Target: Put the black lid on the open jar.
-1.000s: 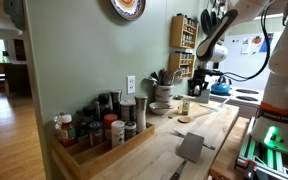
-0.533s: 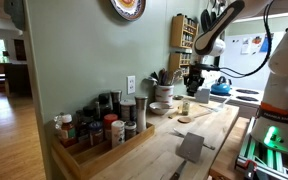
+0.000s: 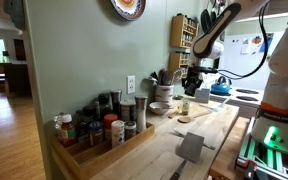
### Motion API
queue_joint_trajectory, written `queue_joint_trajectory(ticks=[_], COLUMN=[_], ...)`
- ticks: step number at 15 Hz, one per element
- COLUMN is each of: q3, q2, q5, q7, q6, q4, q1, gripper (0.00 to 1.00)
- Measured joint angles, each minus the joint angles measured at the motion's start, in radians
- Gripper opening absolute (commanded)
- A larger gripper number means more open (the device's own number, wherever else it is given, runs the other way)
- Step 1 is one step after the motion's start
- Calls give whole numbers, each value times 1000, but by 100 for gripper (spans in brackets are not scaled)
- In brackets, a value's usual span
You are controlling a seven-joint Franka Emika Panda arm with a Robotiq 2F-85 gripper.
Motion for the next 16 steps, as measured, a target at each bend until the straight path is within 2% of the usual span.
queue_joint_trajectory(ticks=[7, 11, 16], q3=[2, 2, 2], q2=[108, 140, 143], q5=[-106, -158, -159], q7=[120, 178, 185], q6=[130, 142, 143], q4=[0, 0, 1], q1=[-23, -27, -22], gripper=[31, 31, 31])
